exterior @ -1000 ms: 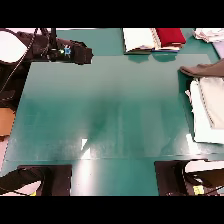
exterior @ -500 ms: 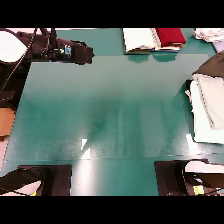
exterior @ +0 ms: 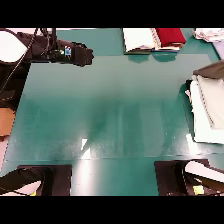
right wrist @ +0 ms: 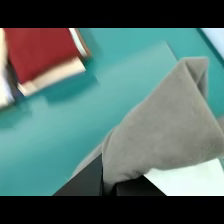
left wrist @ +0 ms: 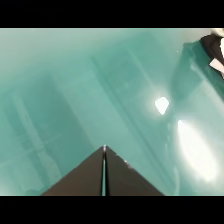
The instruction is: Fold the shirts.
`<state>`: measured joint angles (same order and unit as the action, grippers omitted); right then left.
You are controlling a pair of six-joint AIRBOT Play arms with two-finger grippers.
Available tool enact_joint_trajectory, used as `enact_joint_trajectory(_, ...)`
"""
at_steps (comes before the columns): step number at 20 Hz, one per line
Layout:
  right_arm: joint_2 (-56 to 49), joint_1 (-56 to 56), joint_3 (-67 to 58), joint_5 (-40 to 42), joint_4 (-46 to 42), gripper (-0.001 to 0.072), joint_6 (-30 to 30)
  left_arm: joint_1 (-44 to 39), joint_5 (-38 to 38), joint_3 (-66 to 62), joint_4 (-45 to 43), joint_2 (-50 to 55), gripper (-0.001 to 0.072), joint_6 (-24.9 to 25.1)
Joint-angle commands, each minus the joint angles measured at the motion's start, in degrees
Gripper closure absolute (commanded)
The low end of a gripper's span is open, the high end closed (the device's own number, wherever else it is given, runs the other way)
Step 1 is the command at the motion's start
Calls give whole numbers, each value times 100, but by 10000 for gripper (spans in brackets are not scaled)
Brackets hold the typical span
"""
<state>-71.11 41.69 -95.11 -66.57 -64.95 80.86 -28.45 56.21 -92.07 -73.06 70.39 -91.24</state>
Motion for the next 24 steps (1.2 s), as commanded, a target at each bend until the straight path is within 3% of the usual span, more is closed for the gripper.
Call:
enact_joint_trajectory(1, 625, 111, 1062, -225, -1040, 696, -17, -2, 46, 0, -2, 4, 679, 24)
enact_joint_trajectory(8, 1556, 1104, 3279, -476, -1475, 688, -442, -2, 44, 0, 0, 4, 679, 127)
enact_joint_trajectory(9, 1648, 1246, 3453, -450, -1475, 569, -444, -2, 46, 0, 2, 4, 679, 129)
enact_joint_trajectory(10, 1716, 1401, 3578, -420, -1475, 362, -444, -2, 48, 0, 2, 4, 679, 127)
enact_joint_trajectory(11, 1757, 1539, 3633, -404, -1475, 208, -444, -2, 46, 0, 0, 4, 679, 127)
enact_joint_trajectory(12, 1792, 1698, 3633, -400, -1473, 98, -442, -2, 44, 0, 2, 4, 679, 129)
enact_joint_trajectory(14, 1836, 1878, 3436, -374, -1196, 80, -295, -2, 42, 0, 2, 9, 679, 127)
enact_joint_trajectory(17, 1810, 1528, 2874, -160, -15, 82, -291, -2, 42, 0, 9, 9, 678, 125)
enact_joint_trajectory(20, 1628, 219, 2210, -210, 678, 82, -286, -2, -4, 0, -4, 11, 678, 127)
enact_joint_trajectory(24, 1268, -2159, 1565, -219, 640, 87, -289, -2, -20, 0, -2, 9, 678, 127)
